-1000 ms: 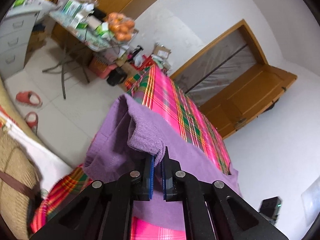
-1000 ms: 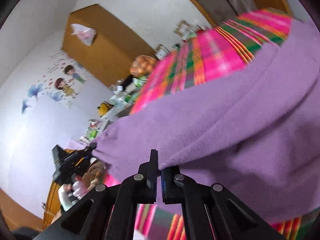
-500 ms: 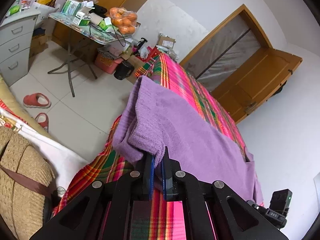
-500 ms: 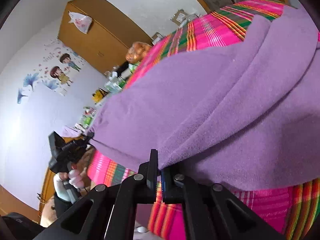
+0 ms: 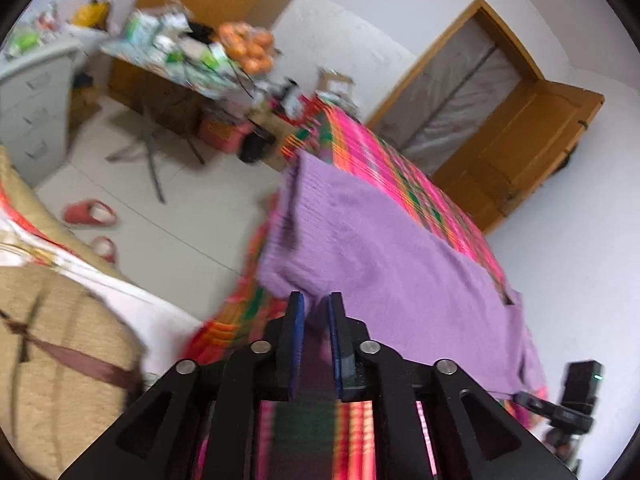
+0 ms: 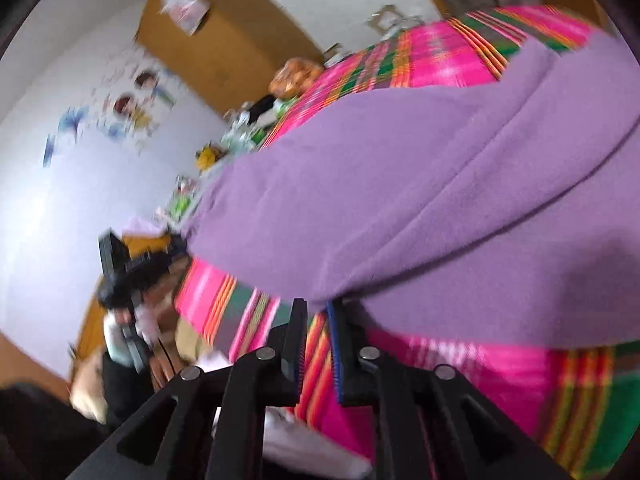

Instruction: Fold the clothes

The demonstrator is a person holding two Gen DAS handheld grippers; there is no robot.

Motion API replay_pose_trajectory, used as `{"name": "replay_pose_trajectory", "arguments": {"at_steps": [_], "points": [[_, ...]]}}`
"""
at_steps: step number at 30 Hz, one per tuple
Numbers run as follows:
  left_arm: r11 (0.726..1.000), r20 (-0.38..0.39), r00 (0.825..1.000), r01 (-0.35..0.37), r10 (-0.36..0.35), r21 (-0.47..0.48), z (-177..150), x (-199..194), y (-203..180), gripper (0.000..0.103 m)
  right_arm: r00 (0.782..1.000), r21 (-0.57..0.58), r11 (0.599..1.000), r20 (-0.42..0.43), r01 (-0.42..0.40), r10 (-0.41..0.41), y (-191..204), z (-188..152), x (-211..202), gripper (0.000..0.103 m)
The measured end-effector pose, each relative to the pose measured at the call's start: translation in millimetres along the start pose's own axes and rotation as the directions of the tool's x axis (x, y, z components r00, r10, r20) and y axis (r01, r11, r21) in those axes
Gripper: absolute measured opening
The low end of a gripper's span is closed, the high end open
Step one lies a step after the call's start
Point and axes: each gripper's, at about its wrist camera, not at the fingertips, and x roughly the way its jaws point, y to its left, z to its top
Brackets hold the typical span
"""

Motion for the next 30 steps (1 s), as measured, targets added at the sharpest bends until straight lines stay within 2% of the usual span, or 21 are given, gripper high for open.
{"name": "replay_pose_trajectory", "arguments": {"at_steps": [3, 6, 9, 12, 13, 15, 17, 19, 21, 23, 25, 28, 30], "points": [[0.996, 0.080, 0.993, -0.088, 0.088, 0.003, 1.7, -19.4, -0.5, 0.013, 0.998, -0.054, 0.998, 0.057, -0.022, 0.025, 11.0, 0.6, -13.0, 0.012], [0.994, 0.114, 0.993, -0.051, 0.040, 0.093, 0.2, -19.9, -27.6, 0.013, 0.989, -0.113, 0.992, 0.134, -0.050, 0.066, 26.7, 8.4, -12.2, 0.012], [0.985, 0.051, 0.998, 0.022, -0.031, 0.170, -5.7, 2.1, -54.1, 0.013, 0.989, -0.137, 0.990, 0.136, -0.030, 0.049, 35.8, 21.9, 19.9, 0.012], [0.982, -0.025, 1.000, -0.005, 0.010, 0.189, -13.7, 27.7, -57.0, 0.012, 0.999, -0.130, 0.991, 0.050, 0.021, -0.015, 32.8, 24.1, 52.0, 0.012], [0.981, -0.029, 0.999, -0.013, 0.018, 0.192, -15.1, 29.1, -54.0, 0.013, 0.999, -0.128, 0.992, 0.037, 0.022, -0.018, 30.9, 24.6, 53.9, 0.007], [0.982, -0.039, 0.999, -0.021, 0.029, 0.189, -14.8, 30.3, -48.6, 0.013, 1.000, -0.123, 0.992, 0.028, 0.010, -0.006, 26.8, 25.6, 50.3, 0.007], [0.986, -0.037, 0.999, -0.031, 0.037, 0.167, -4.3, 28.5, -48.7, 0.013, 0.999, -0.122, 0.993, 0.042, 0.001, 0.004, 28.4, 39.9, 46.3, 0.011], [0.982, -0.008, 0.999, -0.045, 0.047, 0.184, 8.6, 28.0, -58.7, 0.013, 0.998, -0.121, 0.993, 0.060, -0.006, 0.014, 30.8, 56.5, 42.2, 0.012], [0.981, 0.008, 1.000, -0.031, 0.030, 0.193, 25.3, 34.0, -73.2, 0.013, 0.997, -0.121, 0.993, 0.077, -0.014, 0.023, 33.3, 73.1, 38.0, 0.018], [0.983, -0.008, 1.000, -0.004, 0.006, 0.181, 44.4, 49.4, -87.4, 0.013, 0.996, -0.082, 0.996, 0.083, -0.022, 0.029, 34.7, 99.7, 43.0, 0.026], [0.982, -0.023, 1.000, 0.019, -0.015, 0.190, 56.5, 65.6, -101.3, 0.013, 0.997, -0.046, 0.997, 0.050, -0.056, 0.058, 35.8, 124.9, 56.9, 0.027], [0.984, -0.071, 0.997, 0.012, 0.001, 0.178, 67.3, 98.1, -108.0, 0.013, 0.993, -0.017, 0.995, -0.069, -0.094, 0.093, 37.2, 151.0, 97.9, 0.027], [0.983, -0.081, 0.994, -0.060, 0.075, 0.171, 67.7, 112.5, -100.6, 0.013, 0.986, 0.022, 0.997, -0.148, -0.077, 0.079, 27.3, 158.8, 128.2, 0.027]]}}
